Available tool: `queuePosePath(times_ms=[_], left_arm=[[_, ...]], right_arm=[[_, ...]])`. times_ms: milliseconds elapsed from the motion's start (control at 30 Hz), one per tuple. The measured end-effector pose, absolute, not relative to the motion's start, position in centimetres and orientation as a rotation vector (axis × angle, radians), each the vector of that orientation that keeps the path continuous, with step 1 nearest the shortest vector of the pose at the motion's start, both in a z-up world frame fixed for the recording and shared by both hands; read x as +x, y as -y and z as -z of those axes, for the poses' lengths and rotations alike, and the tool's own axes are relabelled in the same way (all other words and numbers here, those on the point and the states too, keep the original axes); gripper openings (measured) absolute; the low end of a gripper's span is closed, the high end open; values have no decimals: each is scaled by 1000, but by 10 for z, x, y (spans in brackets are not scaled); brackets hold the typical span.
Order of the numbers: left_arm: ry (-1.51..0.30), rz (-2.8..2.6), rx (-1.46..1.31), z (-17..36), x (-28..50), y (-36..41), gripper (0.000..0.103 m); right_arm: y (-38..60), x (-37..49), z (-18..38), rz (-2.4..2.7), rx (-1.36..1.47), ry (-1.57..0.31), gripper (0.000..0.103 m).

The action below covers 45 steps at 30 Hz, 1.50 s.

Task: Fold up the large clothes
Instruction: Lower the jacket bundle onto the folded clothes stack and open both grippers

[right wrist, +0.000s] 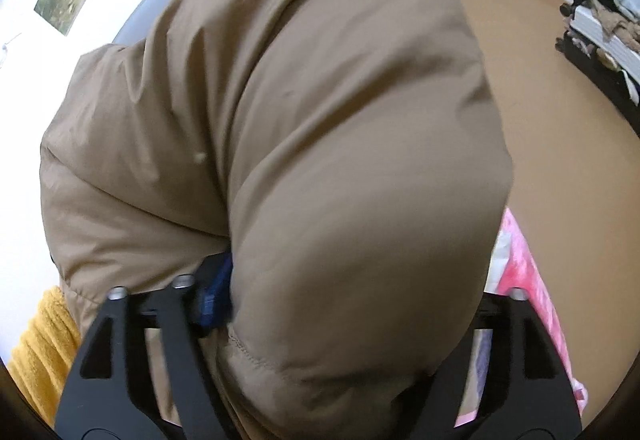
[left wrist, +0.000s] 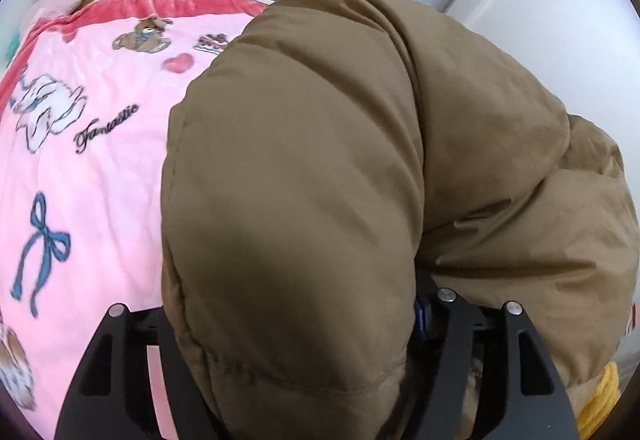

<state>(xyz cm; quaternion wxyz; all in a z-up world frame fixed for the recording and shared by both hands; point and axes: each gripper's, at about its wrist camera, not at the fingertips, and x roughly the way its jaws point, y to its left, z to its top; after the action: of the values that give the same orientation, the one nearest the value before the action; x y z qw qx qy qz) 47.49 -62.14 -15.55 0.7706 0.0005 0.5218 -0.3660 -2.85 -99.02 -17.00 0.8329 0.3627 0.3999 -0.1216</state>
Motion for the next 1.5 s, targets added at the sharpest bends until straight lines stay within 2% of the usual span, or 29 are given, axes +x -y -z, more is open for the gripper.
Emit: queuePosePath(times_ms=[33, 67, 100, 200, 300, 367, 433, 467, 567, 633, 700, 833, 900, 1000, 1133, 1200, 1300, 1367, 1500], left_arm=[[-1141, 807, -6, 151, 476, 618, 70], [-1159, 834, -20, 147, 481, 612, 74], [-1180, 857, -32, 141, 488, 604, 81], [-1150, 851, -20, 118, 500, 582, 88], [-1092, 829, -93, 86, 514, 556, 90], [-1014, 791, -116, 66, 516, 549, 90], [-919, 841, -85, 37, 503, 567, 94], [-899, 868, -43, 31, 499, 581, 96], [-845, 932, 228, 24, 470, 662, 96], [-826, 907, 370, 34, 450, 715, 96], [-910, 849, 453, 57, 451, 745, 96], [-964, 773, 466, 92, 485, 747, 96], [-985, 721, 414, 103, 502, 730, 97], [-1023, 696, 309, 117, 514, 708, 97], [-1041, 686, 224, 143, 534, 689, 97], [-1036, 701, 190, 144, 538, 674, 97], [-1030, 742, 171, 133, 547, 653, 97], [-978, 770, 183, 110, 550, 637, 97], [-838, 729, 86, 66, 558, 614, 97]], right_arm=[[990, -43, 170, 263, 775, -849, 75], [991, -52, 166, 268, 779, -858, 81], [986, -52, 161, 281, 780, -862, 87], [976, -66, 140, 338, 745, -824, 93], [978, -80, 113, 441, 646, -785, 93], [969, -91, 83, 495, 509, -674, 93], [963, -99, 53, 478, 341, -562, 85], [954, -88, 41, 462, 238, -538, 74], [943, -31, 25, 436, 91, -591, 59], [932, 3, 30, 444, 33, -646, 58], [934, 30, 43, 468, 4, -707, 57], [957, 79, 51, 560, 34, -786, 60], [961, 76, 53, 602, 85, -757, 73], [978, 70, 68, 642, 267, -735, 76], [999, 59, 89, 617, 476, -674, 87], [1011, 44, 99, 572, 580, -639, 87], [1018, 29, 91, 545, 578, -656, 87], [1020, 16, 72, 527, 546, -633, 81], [1019, 0, 29, 623, 524, -478, 77]])
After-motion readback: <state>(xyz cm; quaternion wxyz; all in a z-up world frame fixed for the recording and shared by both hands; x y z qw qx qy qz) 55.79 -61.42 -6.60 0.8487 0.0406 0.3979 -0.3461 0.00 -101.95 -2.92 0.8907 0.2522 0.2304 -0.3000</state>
